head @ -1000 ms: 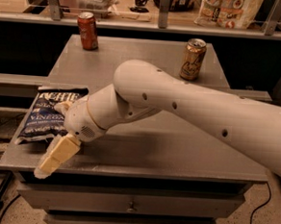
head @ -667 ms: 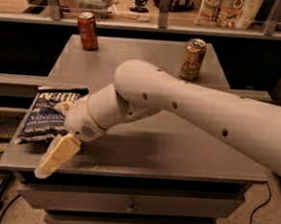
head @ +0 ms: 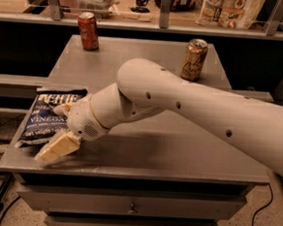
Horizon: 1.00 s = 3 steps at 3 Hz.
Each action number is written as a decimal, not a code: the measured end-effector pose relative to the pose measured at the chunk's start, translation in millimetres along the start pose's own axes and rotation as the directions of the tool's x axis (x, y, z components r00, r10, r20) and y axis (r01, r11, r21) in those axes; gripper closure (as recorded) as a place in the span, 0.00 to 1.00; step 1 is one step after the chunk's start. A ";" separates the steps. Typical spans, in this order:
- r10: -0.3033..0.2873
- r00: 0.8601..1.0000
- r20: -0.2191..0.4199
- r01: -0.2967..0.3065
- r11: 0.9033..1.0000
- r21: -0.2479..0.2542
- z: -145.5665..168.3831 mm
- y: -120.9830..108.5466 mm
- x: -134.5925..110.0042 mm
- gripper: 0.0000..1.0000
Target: Pick blue chip bag
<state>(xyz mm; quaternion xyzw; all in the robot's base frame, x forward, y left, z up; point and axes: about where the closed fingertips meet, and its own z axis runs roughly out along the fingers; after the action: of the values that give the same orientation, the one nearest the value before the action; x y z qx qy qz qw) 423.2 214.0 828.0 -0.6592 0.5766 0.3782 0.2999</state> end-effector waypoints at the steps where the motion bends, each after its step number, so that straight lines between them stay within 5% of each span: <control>1: 0.000 1.000 0.000 0.000 1.000 0.001 -3.4 0.1 -5.2 0.71; 2: 0.000 1.000 0.000 0.000 1.000 0.001 -5.7 0.2 -8.8 0.93; 3: 0.000 1.000 0.000 0.000 1.000 0.001 -7.5 0.3 -11.3 1.00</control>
Offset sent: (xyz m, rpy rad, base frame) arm 0.0641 -0.0336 0.0868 0.0320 -0.0872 -0.1316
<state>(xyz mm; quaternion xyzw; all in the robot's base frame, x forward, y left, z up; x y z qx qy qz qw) 423.5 213.8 841.5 -0.6591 0.5767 0.3780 0.3001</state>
